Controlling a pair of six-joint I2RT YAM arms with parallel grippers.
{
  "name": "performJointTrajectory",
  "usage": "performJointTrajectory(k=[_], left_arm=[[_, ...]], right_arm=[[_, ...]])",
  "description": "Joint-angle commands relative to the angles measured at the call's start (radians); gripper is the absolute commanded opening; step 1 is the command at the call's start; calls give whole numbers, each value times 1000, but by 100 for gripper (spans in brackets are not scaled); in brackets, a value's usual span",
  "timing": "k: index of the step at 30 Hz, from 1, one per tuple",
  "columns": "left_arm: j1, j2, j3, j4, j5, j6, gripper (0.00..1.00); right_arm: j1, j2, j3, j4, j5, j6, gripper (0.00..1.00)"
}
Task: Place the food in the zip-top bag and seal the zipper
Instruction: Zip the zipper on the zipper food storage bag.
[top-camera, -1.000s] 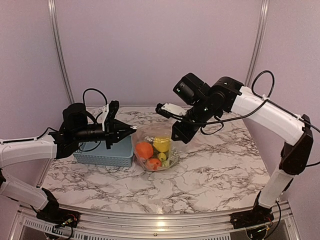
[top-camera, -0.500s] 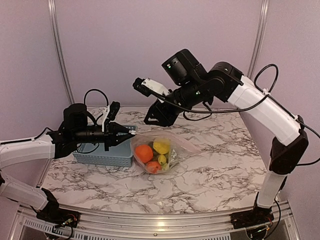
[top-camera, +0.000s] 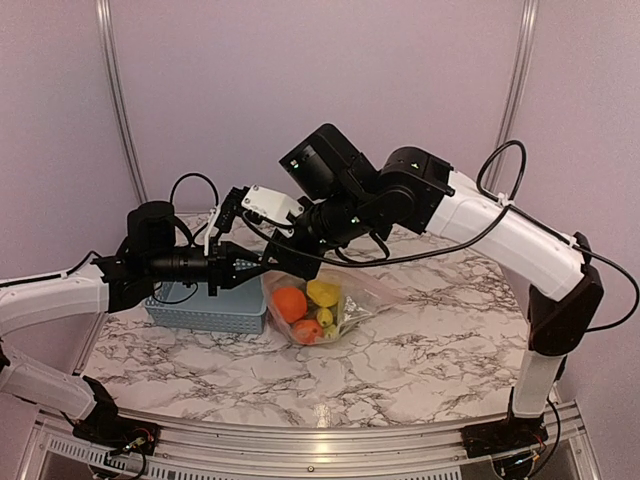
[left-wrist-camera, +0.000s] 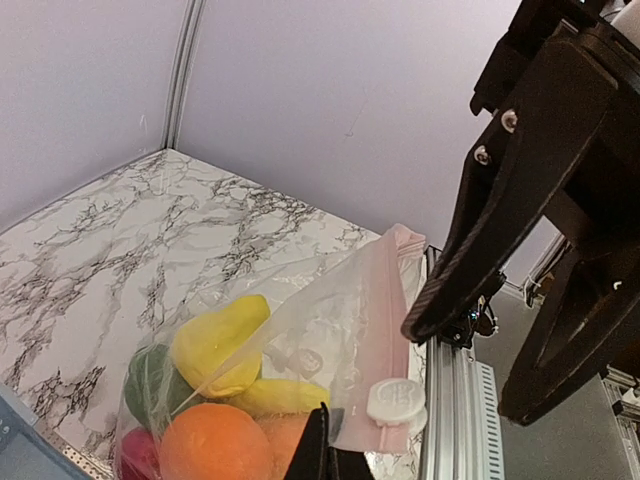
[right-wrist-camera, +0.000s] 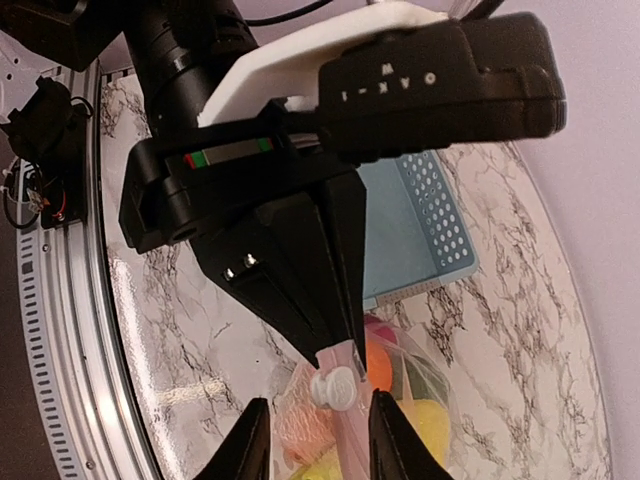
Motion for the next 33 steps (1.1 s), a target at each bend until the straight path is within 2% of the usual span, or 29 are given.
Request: performJointTrajectory(k=[1, 10, 16, 20, 29, 33], left_arm=[[-2, 5, 41, -18, 35, -37, 0], [-2, 10, 54, -31, 53, -48, 0], [-1, 12, 57, -40, 58, -56, 0], [-1, 11, 59, -42, 62, -55, 0], [-1, 16, 60, -59, 68, -38, 0], [-1, 23, 64, -60, 73, -35, 0]], right_arm=[[16, 1, 12, 25, 68, -45, 31], [23, -4, -16, 26, 74, -63, 26], [22, -11, -39, 25, 38, -69, 30], [23, -10, -53, 28, 71, -70, 29], [23, 7, -37, 43, 86, -78, 16], [23, 3, -49, 48, 87, -85, 14]])
